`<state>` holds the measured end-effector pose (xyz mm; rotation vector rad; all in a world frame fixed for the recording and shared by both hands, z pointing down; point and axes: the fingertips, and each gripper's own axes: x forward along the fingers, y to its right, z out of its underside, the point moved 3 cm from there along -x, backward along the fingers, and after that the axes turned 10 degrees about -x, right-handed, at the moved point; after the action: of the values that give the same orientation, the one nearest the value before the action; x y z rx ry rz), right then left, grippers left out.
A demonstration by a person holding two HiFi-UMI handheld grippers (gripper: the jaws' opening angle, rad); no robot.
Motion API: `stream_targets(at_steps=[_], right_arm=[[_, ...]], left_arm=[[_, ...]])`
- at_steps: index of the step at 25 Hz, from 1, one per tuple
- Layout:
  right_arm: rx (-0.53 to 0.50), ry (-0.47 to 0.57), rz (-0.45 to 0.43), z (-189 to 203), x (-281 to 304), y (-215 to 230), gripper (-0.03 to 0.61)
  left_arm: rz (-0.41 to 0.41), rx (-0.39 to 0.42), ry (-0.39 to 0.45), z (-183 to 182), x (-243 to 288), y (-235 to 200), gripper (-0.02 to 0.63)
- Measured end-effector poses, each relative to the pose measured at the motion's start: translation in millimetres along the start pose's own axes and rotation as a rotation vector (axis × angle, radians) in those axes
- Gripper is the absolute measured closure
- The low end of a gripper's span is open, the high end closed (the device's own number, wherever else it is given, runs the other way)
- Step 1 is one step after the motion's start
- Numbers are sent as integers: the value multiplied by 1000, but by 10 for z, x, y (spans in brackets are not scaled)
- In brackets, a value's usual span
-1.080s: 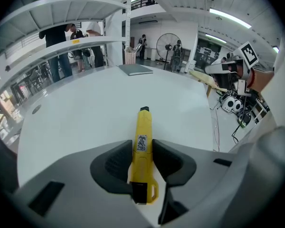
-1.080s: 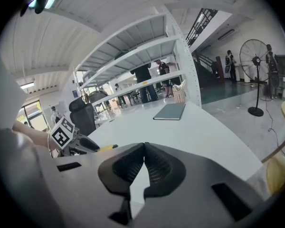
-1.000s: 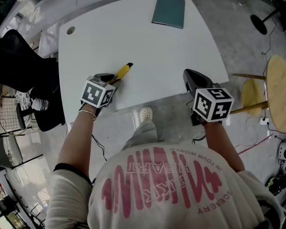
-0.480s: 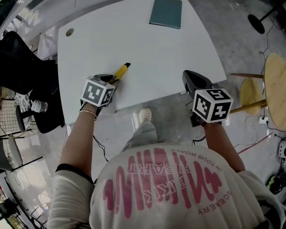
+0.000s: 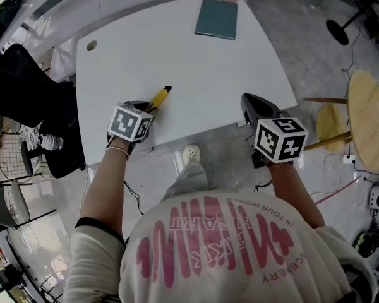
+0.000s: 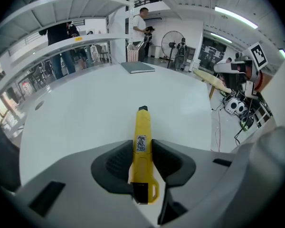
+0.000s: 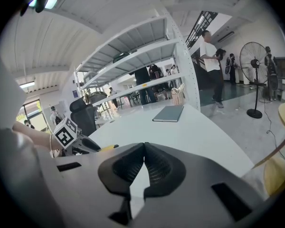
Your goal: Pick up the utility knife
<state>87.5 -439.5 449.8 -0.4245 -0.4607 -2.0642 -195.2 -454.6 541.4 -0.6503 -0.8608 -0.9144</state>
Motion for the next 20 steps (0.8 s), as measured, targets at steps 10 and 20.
stream_targets(at_steps=[10, 20], right_arm=[[-5, 17, -2, 21, -147, -8, 563], [-25, 37, -4, -51, -348, -85, 563]], left_arm=[[20, -28, 16, 86, -55, 192, 479], [33, -50, 39, 149, -229, 330, 479]])
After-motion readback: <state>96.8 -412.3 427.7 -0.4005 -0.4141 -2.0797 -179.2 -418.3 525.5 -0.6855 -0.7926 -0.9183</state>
